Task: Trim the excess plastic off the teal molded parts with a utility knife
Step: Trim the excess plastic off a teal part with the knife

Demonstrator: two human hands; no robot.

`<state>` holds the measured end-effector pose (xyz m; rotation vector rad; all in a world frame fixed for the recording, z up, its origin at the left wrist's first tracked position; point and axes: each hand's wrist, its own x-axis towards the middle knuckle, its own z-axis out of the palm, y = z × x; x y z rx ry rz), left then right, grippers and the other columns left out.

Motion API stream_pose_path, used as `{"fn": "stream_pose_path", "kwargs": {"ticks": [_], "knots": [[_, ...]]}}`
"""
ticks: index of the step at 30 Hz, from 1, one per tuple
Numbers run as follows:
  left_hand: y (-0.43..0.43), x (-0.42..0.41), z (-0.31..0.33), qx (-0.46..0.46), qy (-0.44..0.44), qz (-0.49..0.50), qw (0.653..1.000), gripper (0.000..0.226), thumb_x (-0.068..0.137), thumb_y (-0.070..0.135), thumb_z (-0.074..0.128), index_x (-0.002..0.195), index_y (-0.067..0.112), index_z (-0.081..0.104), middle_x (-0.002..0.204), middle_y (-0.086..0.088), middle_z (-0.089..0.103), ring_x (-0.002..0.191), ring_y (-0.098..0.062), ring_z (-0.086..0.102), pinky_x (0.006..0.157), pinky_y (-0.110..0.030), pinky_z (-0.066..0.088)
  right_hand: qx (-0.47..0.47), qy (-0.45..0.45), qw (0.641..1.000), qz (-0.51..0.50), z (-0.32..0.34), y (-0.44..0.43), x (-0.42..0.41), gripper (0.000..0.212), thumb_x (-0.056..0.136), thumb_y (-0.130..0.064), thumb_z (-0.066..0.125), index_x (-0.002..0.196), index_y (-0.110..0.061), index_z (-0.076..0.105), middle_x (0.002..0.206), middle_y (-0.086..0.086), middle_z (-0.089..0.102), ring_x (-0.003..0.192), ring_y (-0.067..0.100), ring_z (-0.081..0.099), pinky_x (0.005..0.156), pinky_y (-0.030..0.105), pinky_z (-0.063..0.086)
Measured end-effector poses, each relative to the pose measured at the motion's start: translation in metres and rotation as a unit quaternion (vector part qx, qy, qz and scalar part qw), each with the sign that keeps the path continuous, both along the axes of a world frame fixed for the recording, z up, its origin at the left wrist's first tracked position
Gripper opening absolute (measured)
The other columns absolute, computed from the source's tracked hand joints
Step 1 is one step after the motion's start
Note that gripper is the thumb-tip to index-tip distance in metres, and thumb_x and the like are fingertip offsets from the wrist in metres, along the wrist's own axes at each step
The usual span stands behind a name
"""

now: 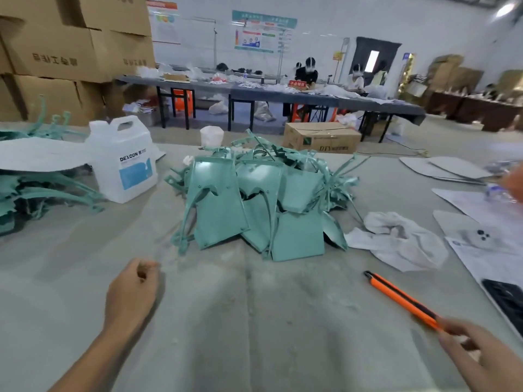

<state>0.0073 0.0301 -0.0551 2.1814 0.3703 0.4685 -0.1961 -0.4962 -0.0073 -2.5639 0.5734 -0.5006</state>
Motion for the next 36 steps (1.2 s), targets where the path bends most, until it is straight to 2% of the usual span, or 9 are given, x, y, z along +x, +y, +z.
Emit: {"fn": "stream_pose_path", "kwargs": {"ticks": [5, 8, 13, 18, 21, 24, 28, 31, 36], "knots": [[0.004, -0.003, -0.002, -0.004, -0.010, -0.005, 1.000, 0.021, 0.077, 0.043, 0.054, 0.087, 0.032, 0.068, 0.079, 0.014, 0.068, 0.076, -0.016, 0.061, 0.069, -0.035, 0.046, -0.088, 0.041, 0.995, 0.019, 0.007, 0.032, 0.062, 0.027, 0.082, -0.017, 0.080, 0.108, -0.015, 0.072, 0.102, 0.010, 0.072, 0.091, 0.035, 0.068, 0.082, 0.043, 0.046], [0.005, -0.003, -0.002, -0.001, -0.012, -0.009, 1.000, 0.024, 0.077, 0.041, 0.052, 0.090, 0.031, 0.069, 0.082, 0.013, 0.069, 0.080, -0.019, 0.062, 0.073, -0.036, 0.047, -0.193, 0.144, 0.971, -0.001, 0.002, 0.045, 0.087, 0.038, 0.095, -0.037, 0.062, 0.131, -0.024, 0.059, 0.127, 0.001, 0.065, 0.115, 0.032, 0.059, 0.096, 0.040, 0.040], [0.002, -0.004, -0.002, 0.000, -0.019, 0.002, 1.000, 0.010, 0.088, 0.025, 0.062, 0.094, 0.027, 0.069, 0.084, 0.008, 0.069, 0.082, -0.021, 0.062, 0.073, -0.036, 0.046, -0.149, 0.147, 0.978, 0.011, -0.007, 0.049, 0.105, 0.027, 0.091, -0.021, 0.067, 0.118, -0.014, 0.068, 0.099, 0.014, 0.065, 0.101, 0.039, 0.061, 0.083, 0.043, 0.045], [0.003, -0.007, 0.001, -0.026, -0.050, 0.000, 0.998, 0.013, 0.088, 0.015, 0.063, 0.093, 0.025, 0.070, 0.084, 0.010, 0.069, 0.080, -0.016, 0.063, 0.073, -0.036, 0.048, -0.151, 0.126, 0.980, -0.002, -0.001, 0.053, 0.099, 0.022, 0.094, -0.030, 0.065, 0.094, -0.008, 0.063, 0.082, 0.019, 0.064, 0.089, 0.042, 0.061, 0.076, 0.046, 0.045], [0.004, -0.005, 0.000, -0.024, -0.043, -0.002, 0.999, 0.014, 0.087, 0.015, 0.062, 0.092, 0.025, 0.070, 0.084, 0.011, 0.069, 0.080, -0.014, 0.062, 0.071, -0.034, 0.045, -0.086, 0.055, 0.994, 0.029, 0.006, 0.076, 0.089, 0.020, 0.098, -0.041, 0.050, 0.101, -0.022, 0.051, 0.072, 0.008, 0.063, 0.071, 0.040, 0.064, 0.063, 0.046, 0.049], [0.004, -0.003, -0.003, -0.014, -0.038, -0.002, 0.999, 0.013, 0.088, 0.015, 0.063, 0.091, 0.026, 0.069, 0.083, 0.015, 0.067, 0.079, -0.013, 0.061, 0.070, -0.033, 0.043, 0.090, -0.001, 0.993, 0.082, 0.010, 0.105, 0.093, 0.014, 0.100, -0.047, 0.043, 0.105, -0.036, 0.050, 0.066, -0.003, 0.064, 0.057, 0.021, 0.063, 0.059, 0.038, 0.050], [0.006, -0.004, -0.005, -0.010, -0.033, 0.002, 0.999, 0.010, 0.087, 0.017, 0.064, 0.088, 0.026, 0.068, 0.081, 0.016, 0.067, 0.077, -0.008, 0.060, 0.068, -0.032, 0.042, 0.350, 0.044, 0.918, 0.179, -0.001, 0.148, 0.103, 0.032, 0.103, -0.014, 0.041, 0.115, -0.039, 0.058, 0.079, -0.005, 0.065, 0.057, 0.012, 0.054, 0.050, 0.030, 0.044], [0.005, -0.004, -0.003, -0.012, -0.032, 0.004, 0.999, 0.010, 0.087, 0.018, 0.065, 0.084, 0.027, 0.067, 0.079, 0.015, 0.067, 0.075, -0.004, 0.059, 0.066, -0.031, 0.042, 0.370, 0.055, 0.889, 0.263, -0.012, 0.169, 0.100, 0.046, 0.103, 0.000, 0.040, 0.128, -0.036, 0.055, 0.093, -0.004, 0.067, 0.067, 0.012, 0.055, 0.057, 0.026, 0.047], [0.005, -0.001, -0.003, -0.011, -0.027, 0.016, 0.999, 0.010, 0.086, 0.018, 0.066, 0.082, 0.027, 0.066, 0.077, 0.015, 0.067, 0.075, -0.013, 0.061, 0.069, -0.030, 0.040, 0.316, -0.002, 0.916, 0.247, -0.033, 0.185, 0.097, 0.020, 0.101, -0.024, 0.053, 0.119, -0.026, 0.062, 0.081, 0.001, 0.067, 0.059, 0.011, 0.054, 0.056, 0.028, 0.043]]}}
